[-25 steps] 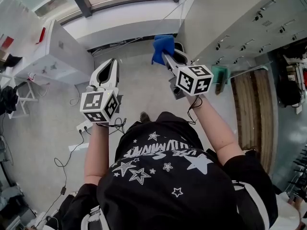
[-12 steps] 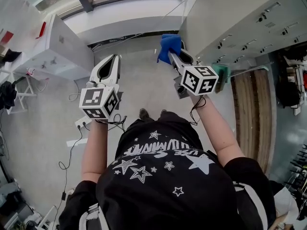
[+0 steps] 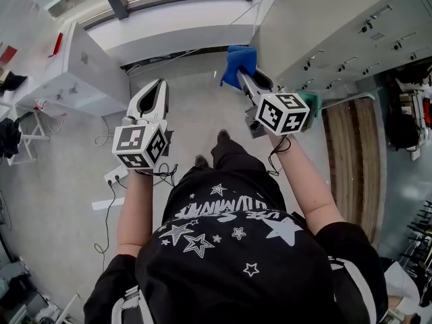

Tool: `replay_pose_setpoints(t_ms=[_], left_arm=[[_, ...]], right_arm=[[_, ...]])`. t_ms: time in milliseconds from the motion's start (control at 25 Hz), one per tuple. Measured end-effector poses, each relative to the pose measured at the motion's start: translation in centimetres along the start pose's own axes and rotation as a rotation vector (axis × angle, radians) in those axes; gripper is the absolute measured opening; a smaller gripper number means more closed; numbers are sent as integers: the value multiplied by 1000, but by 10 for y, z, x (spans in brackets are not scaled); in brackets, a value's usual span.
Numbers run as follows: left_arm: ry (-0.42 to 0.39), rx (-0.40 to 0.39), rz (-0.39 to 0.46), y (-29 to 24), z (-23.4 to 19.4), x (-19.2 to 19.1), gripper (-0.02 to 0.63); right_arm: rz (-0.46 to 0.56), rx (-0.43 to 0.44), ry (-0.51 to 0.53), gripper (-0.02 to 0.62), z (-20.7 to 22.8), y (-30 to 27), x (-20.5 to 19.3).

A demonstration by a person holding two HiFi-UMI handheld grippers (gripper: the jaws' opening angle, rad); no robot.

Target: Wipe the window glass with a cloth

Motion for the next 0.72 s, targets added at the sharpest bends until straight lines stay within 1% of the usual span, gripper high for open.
replay_pose_setpoints(t_ms=[200, 440, 600, 720], left_arm=[[-3, 20, -5, -7, -10, 1, 8], [-44, 80, -2, -23, -38, 11, 9], [-57, 115, 5, -47, -65, 19, 8], [-54, 135, 4, -73, -80, 20, 9]], right_arm=[[-17, -3, -16, 74, 12, -14, -4], [-23, 22, -16, 74, 24, -59, -1], [-11, 45, -22, 74, 36, -100, 8], [-21, 60, -34, 74, 49, -128, 11]])
Point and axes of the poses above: the fingertips, and each gripper's own axes: y backward along the fingers, z to its right, x out of its top, the point moved 1 cm from there along y, backward along the fingers, and after that the axes turned 10 degrees about z, right-handed, at the moved point
